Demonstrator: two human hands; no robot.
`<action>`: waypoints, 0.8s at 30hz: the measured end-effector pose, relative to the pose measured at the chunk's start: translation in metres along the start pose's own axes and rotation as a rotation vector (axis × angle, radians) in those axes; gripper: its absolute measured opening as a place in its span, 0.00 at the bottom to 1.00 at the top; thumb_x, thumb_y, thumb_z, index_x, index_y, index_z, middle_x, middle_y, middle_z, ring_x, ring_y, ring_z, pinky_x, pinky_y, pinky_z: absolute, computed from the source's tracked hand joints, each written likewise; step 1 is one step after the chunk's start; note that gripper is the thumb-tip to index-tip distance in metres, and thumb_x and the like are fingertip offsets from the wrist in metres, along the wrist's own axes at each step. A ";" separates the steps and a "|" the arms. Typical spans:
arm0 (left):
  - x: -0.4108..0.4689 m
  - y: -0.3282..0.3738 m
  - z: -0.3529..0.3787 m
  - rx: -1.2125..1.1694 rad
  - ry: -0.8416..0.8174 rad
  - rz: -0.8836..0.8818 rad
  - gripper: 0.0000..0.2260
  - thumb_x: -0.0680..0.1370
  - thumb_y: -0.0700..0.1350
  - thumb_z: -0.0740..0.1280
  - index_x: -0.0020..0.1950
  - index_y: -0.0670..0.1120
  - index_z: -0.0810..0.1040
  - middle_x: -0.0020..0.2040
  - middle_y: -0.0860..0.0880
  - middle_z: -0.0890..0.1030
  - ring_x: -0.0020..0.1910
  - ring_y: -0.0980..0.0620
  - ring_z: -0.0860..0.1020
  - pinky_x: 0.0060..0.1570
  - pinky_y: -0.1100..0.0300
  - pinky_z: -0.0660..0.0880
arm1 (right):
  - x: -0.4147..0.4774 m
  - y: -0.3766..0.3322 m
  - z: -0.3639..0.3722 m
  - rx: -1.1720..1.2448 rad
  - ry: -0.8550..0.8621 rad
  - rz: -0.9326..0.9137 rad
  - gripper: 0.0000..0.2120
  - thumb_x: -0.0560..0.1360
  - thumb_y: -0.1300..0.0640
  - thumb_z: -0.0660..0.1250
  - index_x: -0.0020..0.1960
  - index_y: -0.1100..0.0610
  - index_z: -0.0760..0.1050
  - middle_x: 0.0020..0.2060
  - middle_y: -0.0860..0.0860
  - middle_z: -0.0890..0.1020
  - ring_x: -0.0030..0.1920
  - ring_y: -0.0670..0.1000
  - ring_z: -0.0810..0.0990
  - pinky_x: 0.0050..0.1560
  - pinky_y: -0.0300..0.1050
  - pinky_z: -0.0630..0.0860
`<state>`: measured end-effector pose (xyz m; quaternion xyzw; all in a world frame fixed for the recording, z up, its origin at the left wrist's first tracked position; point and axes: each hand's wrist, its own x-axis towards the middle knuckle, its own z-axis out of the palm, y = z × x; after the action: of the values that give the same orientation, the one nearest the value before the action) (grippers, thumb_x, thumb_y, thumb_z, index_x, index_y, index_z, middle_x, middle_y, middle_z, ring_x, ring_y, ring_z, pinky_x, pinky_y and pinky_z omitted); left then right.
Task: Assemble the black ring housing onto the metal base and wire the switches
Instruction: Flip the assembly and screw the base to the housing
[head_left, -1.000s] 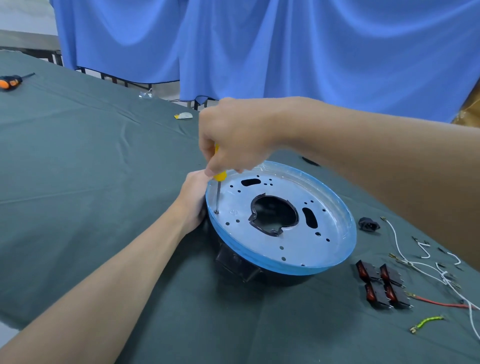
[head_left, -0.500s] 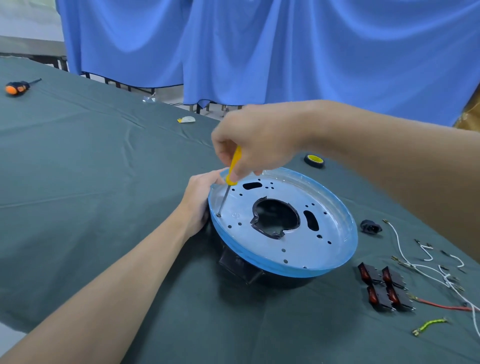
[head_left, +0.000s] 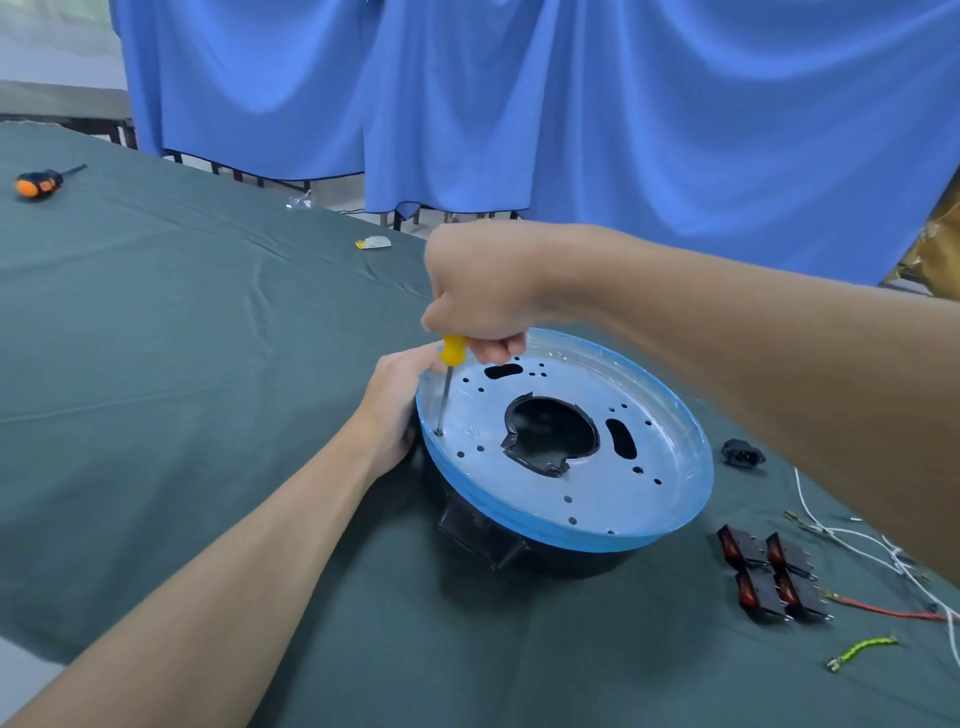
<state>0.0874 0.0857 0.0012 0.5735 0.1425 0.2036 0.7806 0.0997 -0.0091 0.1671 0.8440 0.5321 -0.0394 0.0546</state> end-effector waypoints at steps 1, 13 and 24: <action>0.001 0.000 -0.001 0.012 0.011 -0.013 0.13 0.71 0.40 0.65 0.25 0.47 0.76 0.28 0.51 0.77 0.28 0.51 0.74 0.31 0.63 0.69 | 0.001 0.003 0.000 0.073 -0.015 0.050 0.16 0.76 0.66 0.55 0.31 0.60 0.70 0.17 0.48 0.76 0.18 0.47 0.72 0.29 0.35 0.75; 0.001 0.004 0.001 0.010 0.001 -0.046 0.12 0.71 0.38 0.63 0.27 0.42 0.74 0.28 0.47 0.74 0.29 0.47 0.72 0.30 0.65 0.68 | -0.012 0.014 -0.003 -0.101 0.007 -0.134 0.02 0.75 0.59 0.68 0.44 0.57 0.78 0.31 0.49 0.82 0.21 0.40 0.77 0.22 0.31 0.70; 0.003 0.001 0.001 -0.028 -0.006 -0.020 0.13 0.65 0.41 0.65 0.19 0.50 0.75 0.23 0.54 0.74 0.24 0.54 0.74 0.26 0.66 0.70 | 0.004 0.005 0.002 -0.149 -0.010 -0.127 0.17 0.79 0.50 0.60 0.40 0.61 0.78 0.25 0.49 0.81 0.22 0.47 0.78 0.30 0.39 0.74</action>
<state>0.0904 0.0866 0.0020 0.5615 0.1429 0.1962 0.7911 0.1056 -0.0077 0.1651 0.8021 0.5856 -0.0073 0.1171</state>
